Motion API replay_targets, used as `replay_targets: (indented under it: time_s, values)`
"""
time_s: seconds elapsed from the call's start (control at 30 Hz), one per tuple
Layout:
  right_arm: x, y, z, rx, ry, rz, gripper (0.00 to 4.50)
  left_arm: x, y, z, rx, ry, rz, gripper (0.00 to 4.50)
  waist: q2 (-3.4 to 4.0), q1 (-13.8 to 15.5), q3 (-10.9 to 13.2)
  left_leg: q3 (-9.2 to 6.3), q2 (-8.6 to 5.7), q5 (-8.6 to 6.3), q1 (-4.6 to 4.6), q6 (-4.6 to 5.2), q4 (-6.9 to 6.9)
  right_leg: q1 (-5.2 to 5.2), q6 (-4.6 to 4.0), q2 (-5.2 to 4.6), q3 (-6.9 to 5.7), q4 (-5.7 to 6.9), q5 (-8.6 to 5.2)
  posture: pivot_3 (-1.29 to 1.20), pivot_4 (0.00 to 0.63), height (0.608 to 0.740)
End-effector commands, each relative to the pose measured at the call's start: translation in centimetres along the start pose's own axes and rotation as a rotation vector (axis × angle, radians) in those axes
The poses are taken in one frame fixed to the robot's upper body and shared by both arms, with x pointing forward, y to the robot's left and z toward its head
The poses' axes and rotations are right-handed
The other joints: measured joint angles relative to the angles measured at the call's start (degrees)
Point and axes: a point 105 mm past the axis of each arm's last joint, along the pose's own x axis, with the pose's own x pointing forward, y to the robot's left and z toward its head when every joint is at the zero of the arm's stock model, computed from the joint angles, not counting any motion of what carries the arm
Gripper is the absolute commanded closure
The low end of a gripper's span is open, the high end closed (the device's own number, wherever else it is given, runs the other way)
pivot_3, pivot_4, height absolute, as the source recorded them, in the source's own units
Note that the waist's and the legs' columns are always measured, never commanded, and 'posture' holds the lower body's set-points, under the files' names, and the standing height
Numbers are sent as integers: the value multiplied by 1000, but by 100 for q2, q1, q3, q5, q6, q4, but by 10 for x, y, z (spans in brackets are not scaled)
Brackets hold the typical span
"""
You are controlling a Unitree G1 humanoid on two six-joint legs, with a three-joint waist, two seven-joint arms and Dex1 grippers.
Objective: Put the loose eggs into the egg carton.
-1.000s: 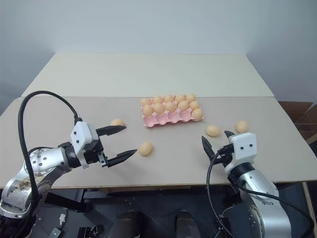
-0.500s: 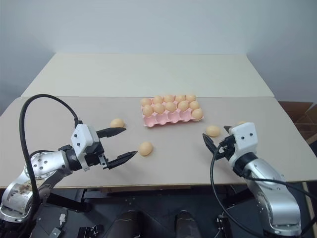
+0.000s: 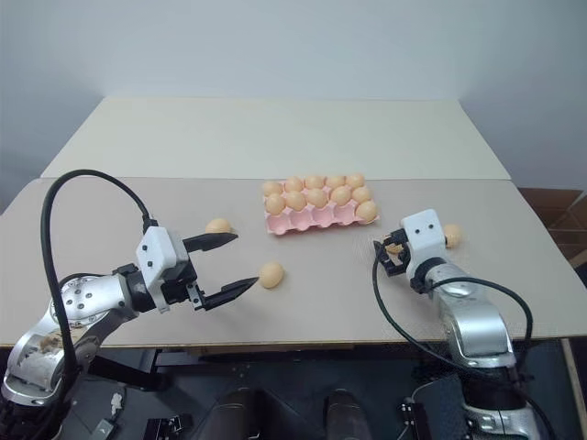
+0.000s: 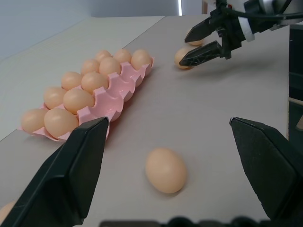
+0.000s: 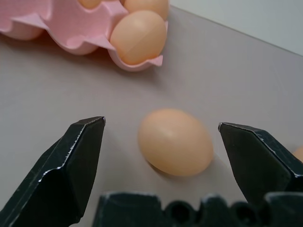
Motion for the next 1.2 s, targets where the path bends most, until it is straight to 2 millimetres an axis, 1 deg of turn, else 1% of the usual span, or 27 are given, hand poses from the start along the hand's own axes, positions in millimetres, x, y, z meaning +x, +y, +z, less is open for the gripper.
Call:
replay_targets:
  time_s: [0.03,0.27,0.37,0.4,0.43,0.47,0.5,0.53,0.63,0.73,0.77,0.8,0.87,0.93,1.03,1.2]
  values:
    - [7,-7,9,-30,-32,-41,0,1,0,9,41,-18,-2,54,0,-1,0,0,0,0,0,0,0,0,0,0,0,1,0,0,150,740]
    - [19,-9,-2,-48,7,-58,0,-1,0,6,36,-7,9,54,0,-5,0,0,0,0,0,0,0,0,1,1,0,0,1,0,150,740]
    - [21,-10,0,-41,2,-62,604,-3,2,3,34,3,18,0,0,-6,0,0,0,0,0,0,0,1,2,0,0,0,2,0,150,740]
    - [21,-10,1,-39,-1,-63,939,-4,2,3,32,5,21,0,0,-6,0,0,0,0,1,0,0,1,2,0,1,1,2,0,150,740]
    - [21,-10,3,-36,-8,-66,1482,-4,3,2,28,7,27,0,0,-6,0,0,1,0,1,0,0,1,2,1,0,2,2,0,150,740]
    - [20,-10,5,-35,-15,-65,1566,-6,4,1,21,10,35,0,0,-6,0,0,1,0,1,0,0,0,2,1,0,2,2,0,150,740]
    - [19,-9,7,-35,-21,-62,1853,-7,5,1,13,12,45,0,1,-6,0,0,1,0,1,0,0,0,2,1,0,2,2,0,150,740]
    - [18,-9,8,-34,-25,-59,1915,-8,6,0,7,13,51,0,1,-6,0,0,1,0,0,0,0,0,2,1,0,1,2,0,150,740]
    - [11,-8,14,-46,-54,-48,1916,-12,9,-2,-5,22,81,0,1,-5,0,0,1,0,0,0,0,0,2,1,0,1,1,0,150,740]
    - [-3,-4,33,-74,-122,-33,1918,-18,13,0,-23,22,126,0,1,-4,1,-1,2,0,-4,0,-1,-5,3,1,0,2,1,0,150,740]
    - [-9,0,44,-75,-159,-27,1924,-20,15,0,-34,26,138,0,2,-3,1,-1,2,0,-5,0,-1,-7,3,1,0,2,1,0,150,740]
    - [-13,3,51,-74,-183,-23,1936,-22,16,0,-41,30,144,0,2,-3,1,-1,2,0,-6,0,-1,-8,3,0,0,2,1,0,150,740]
    - [-16,17,68,-53,-240,9,1960,-24,16,-1,-65,47,139,0,2,-12,1,-1,2,0,-5,0,-1,-9,3,0,0,4,1,0,150,740]
    - [-12,28,78,-34,-266,34,1996,-25,16,-1,-67,64,131,0,2,-44,1,-1,8,0,-2,0,-1,-9,2,5,1,5,1,0,150,740]
    - [4,43,86,-19,-275,56,2007,-24,19,2,-74,66,132,0,2,-45,1,-1,11,0,2,0,-1,-9,0,10,2,9,3,0,150,740]
    - [30,52,91,-11,-266,52,2007,-21,22,6,-76,61,131,0,2,-21,1,-1,7,0,-2,0,0,-10,-2,8,1,7,4,0,150,740]
